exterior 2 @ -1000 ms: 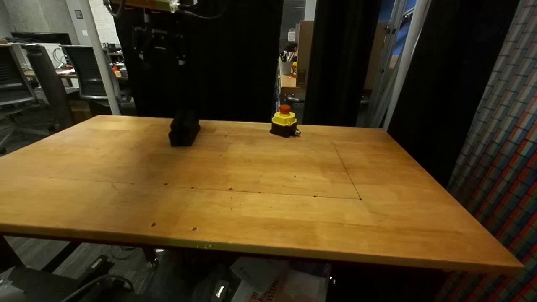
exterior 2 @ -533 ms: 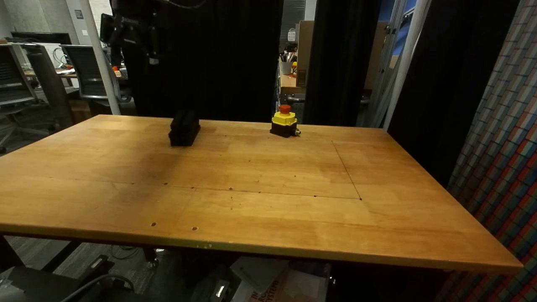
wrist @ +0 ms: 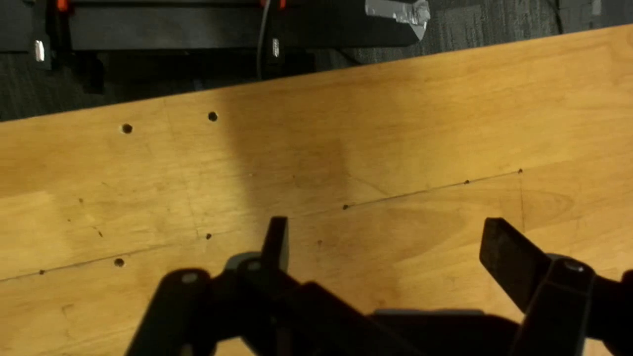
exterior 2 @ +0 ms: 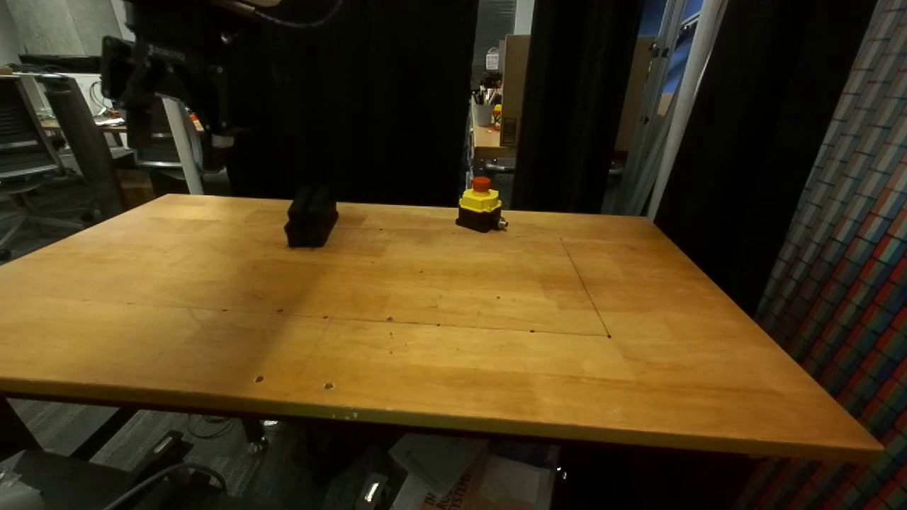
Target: Stack the black objects
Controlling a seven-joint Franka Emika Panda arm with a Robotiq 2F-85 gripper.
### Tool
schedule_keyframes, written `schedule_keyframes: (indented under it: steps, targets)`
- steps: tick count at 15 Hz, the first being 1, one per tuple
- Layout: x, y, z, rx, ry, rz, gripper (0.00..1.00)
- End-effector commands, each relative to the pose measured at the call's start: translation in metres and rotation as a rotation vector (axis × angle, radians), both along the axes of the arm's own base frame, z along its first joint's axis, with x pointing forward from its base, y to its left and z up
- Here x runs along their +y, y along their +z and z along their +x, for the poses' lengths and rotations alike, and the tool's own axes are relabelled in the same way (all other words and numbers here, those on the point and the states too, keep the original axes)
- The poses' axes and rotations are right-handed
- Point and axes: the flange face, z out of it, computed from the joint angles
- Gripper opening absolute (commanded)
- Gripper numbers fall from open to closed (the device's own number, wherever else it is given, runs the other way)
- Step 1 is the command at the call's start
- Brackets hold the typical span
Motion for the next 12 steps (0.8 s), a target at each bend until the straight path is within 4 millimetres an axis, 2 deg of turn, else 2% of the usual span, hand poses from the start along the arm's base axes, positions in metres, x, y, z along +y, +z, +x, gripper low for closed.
schedule_keyframes:
  steps: [1,4,12]
  targets:
    - [-0.007,-0.001,-0.012,-0.006,0.001,0.002,1.00]
    - [-0.016,0.001,-0.030,-0.028,-0.002,0.005,1.00]
    - [-0.018,0.000,-0.031,-0.028,-0.002,0.009,1.00]
